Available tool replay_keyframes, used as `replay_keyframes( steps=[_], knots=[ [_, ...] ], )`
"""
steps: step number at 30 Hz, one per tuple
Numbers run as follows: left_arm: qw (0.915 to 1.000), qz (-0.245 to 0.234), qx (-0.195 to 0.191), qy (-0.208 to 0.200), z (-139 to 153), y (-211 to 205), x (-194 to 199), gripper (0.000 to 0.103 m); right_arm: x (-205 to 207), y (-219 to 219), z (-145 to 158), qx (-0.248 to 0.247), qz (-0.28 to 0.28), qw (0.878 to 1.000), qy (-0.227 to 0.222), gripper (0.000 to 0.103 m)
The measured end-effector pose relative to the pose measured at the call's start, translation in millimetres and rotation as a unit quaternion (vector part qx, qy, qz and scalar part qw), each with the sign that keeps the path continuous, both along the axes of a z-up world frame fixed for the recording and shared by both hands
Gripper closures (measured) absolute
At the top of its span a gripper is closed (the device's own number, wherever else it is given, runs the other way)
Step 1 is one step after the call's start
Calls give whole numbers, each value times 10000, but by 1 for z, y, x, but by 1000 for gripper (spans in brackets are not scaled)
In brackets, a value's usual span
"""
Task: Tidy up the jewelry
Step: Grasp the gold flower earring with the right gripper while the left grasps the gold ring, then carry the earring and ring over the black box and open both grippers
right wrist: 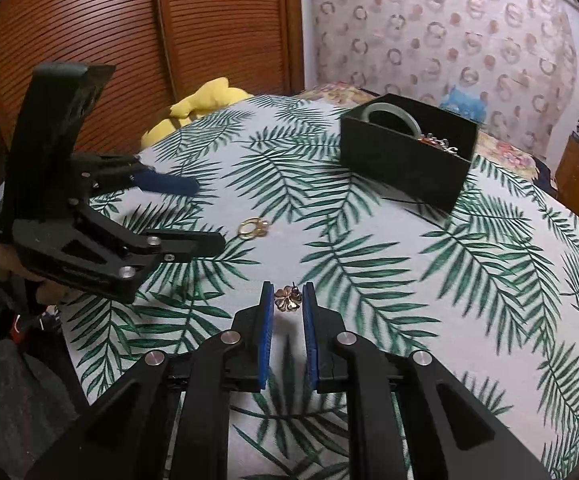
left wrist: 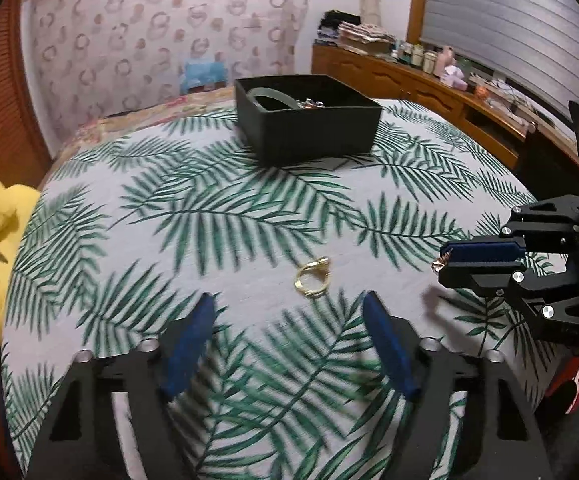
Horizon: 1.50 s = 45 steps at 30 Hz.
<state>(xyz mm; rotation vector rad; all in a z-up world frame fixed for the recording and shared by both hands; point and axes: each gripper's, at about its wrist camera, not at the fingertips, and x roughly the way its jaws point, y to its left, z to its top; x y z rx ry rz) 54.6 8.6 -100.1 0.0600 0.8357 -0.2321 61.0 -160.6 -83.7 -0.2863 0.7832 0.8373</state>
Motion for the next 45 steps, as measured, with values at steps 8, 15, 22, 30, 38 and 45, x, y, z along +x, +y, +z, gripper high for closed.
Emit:
replay_keyframes(
  steps=[8,15,22,30,38,45],
  knots=[
    [9998,-177,25,119,-6,-16,16,69,2,-14,1,64,-116,9999,-1,87],
    [9998,-107,173,81,-8,-19,21,85,5,-20,0,85,-164,9998,5,87],
    [9999,-95,120,-71,0,-18,20,85,8,-24,0,110,-219,9997,0,87],
    [9992,-81,89,-384,24,-20,33,85,28,-28,15,220,-347,9991,-134,87],
    [9983,-96,80,-571,40,-21,59,85,66,-30,36,299,-490,9975,-410,87],
    [9977,-93,60,-667,51,-24,91,85,117,-27,48,428,-699,9954,-487,86]
  ],
)
